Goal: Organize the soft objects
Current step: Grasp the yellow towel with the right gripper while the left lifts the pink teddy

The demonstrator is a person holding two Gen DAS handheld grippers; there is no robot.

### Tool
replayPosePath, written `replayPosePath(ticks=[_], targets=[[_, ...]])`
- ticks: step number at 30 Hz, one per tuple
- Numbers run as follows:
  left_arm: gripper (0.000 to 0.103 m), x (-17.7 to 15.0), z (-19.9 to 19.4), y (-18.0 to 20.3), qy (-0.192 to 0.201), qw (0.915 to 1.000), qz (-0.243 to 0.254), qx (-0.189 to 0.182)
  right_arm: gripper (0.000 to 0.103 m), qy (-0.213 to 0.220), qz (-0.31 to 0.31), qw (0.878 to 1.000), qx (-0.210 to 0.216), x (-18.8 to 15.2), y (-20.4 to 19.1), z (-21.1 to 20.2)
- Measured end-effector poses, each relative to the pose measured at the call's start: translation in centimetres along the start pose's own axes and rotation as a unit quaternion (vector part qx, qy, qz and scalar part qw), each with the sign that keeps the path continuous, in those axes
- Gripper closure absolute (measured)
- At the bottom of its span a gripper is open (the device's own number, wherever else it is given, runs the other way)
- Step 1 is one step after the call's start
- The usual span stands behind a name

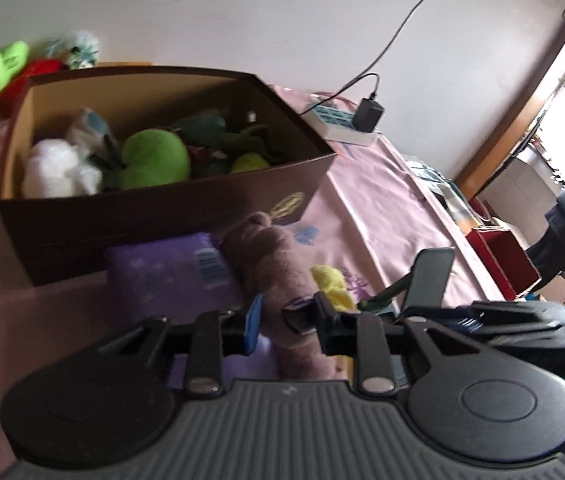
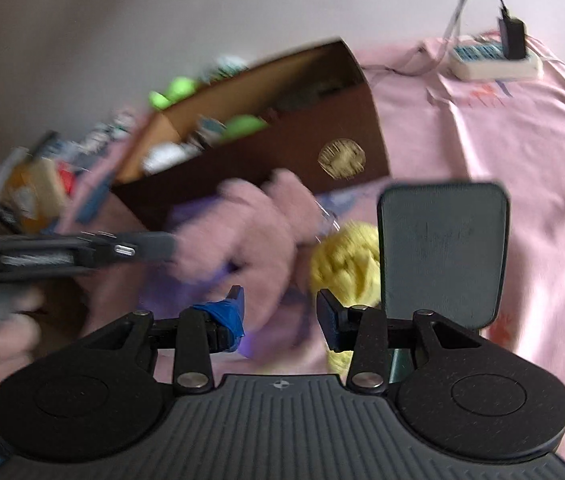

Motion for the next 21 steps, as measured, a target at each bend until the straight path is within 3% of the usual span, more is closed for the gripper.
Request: replayPosePath(ticks=[4,11,16,17,18,21], targets=[[0.095,-0.6,-0.1,-1.3,-0.004,0.9998,-0.012,0.015,0.079,-0.006,0.028,0.996,-0.087,-0.5,0.6,2.8],[0.097,-0.8,0.1,-0.6,-0.001,0.9999,0.007,0.009,0.08,0.028,0.007,0.986,-0.162,-0.6,-1.1,5.1],[0.093,-1.0,-0.6,-0.2,0.001,0.9998,0.02,0.011,0.08,0.036,-0.003,0.984,-0.174,-0.8,-1.2,5.2],[0.081,-0.9,-0.9,-0.2,0.003,0.9998,0.018,0.003,0.08,0.037,-0.001,0.984,-0.173,-0.9,-1.2,5.1],[0.045,-0.7,-1.3,-0.3,0.008,0.9999,0.014,0.002,0.08,0.038,0.0,0.984,-0.173,-0.9,-1.3,5.1],[0.043,0.2,-1.6,0.2,0.021,0.9994,0.026,0.003,0.086,0.039,-0.007,0.984,-0.173,-0.9,-1.3,5.0]])
Point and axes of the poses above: each gripper's, at about its wrist camera, not at the fingertips, and z roughly the way its jaws point, y to its right, x to its top, the point moved 5 cm from there along z, roughly the way its jaws point, and after that the axes turned 12 degrees about -y, right-handed, at the moved point
